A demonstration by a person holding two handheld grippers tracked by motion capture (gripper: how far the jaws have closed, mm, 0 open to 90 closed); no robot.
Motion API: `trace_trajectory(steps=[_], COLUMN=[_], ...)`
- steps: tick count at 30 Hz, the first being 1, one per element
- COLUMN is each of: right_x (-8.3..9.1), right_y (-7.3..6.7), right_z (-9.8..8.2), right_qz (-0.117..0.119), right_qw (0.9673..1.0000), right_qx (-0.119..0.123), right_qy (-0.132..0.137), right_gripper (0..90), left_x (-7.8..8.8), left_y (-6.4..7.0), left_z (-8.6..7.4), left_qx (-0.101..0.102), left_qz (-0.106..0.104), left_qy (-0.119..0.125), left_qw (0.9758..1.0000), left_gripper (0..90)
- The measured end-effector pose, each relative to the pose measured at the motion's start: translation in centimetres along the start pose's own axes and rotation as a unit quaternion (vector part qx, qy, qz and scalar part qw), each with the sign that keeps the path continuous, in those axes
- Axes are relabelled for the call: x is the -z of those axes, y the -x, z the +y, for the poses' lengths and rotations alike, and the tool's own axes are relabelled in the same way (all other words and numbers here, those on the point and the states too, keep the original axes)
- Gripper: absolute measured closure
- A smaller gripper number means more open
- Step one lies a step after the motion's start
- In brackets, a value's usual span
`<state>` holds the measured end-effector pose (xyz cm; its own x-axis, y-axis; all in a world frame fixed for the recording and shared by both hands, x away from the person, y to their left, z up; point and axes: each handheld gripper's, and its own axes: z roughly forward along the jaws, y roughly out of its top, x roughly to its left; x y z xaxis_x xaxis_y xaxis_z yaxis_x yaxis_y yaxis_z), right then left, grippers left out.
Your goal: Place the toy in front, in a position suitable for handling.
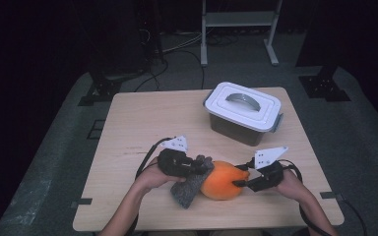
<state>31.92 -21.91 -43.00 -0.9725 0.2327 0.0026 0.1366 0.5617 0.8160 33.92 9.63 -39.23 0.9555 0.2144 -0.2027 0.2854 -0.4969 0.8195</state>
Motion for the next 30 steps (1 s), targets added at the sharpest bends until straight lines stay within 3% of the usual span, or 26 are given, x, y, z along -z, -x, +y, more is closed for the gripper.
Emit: trace_trajectory(steps=[5, 6, 9, 12, 17, 25, 27, 30], right_x=[-0.2, -0.1, 0.1, 0.0, -0.4, -2.3, -2.8, -2.9], right_y=[-0.3, -0.5, -0.9, -1.6, -2.2, -2.6, -2.8, -2.8], right_z=[0.6, 1.1, 2.0, 3.0, 3.8, 4.3, 4.3, 4.3], right_qz=[-0.002, -0.009, -0.019, -0.024, -0.032, -0.043, -0.051, -0.060], right_qw=[0.9997, 0.9994, 0.9985, 0.9982, 0.9982, 0.9970, 0.9964, 0.9963], right_qx=[-0.014, -0.012, -0.006, 0.013, 0.017, -0.010, -0.013, -0.008], right_qy=[-0.019, -0.030, -0.051, -0.054, -0.048, -0.063, -0.067, -0.062], right_gripper=[39.1, 33.7, 29.0, 26.3, 25.2, 17.6, 18.0, 31.6], left_x=[-0.7, -0.7, -0.8, -1.0, -1.2, -1.5, -1.5, -1.3], left_y=[0.0, 0.0, 0.1, 0.3, 0.4, 0.5, 0.3, 0.1], left_z=[-0.2, -0.1, 0.0, 0.3, 0.4, 0.4, 0.2, -0.1], left_qx=[0.006, 0.006, 0.005, 0.001, -0.003, -0.002, 0.000, 0.005], left_qz=[-0.002, -0.001, 0.001, -0.001, 0.001, 0.002, 0.005, 0.006], left_qy=[0.005, 0.007, 0.006, 0.005, 0.003, -0.001, -0.002, 0.006], left_qw=[1.0000, 1.0000, 1.0000, 1.0000, 1.0000, 1.0000, 1.0000, 1.0000], left_gripper=[74.4, 74.3, 74.4, 74.2, 74.0, 74.0, 73.9, 74.0])
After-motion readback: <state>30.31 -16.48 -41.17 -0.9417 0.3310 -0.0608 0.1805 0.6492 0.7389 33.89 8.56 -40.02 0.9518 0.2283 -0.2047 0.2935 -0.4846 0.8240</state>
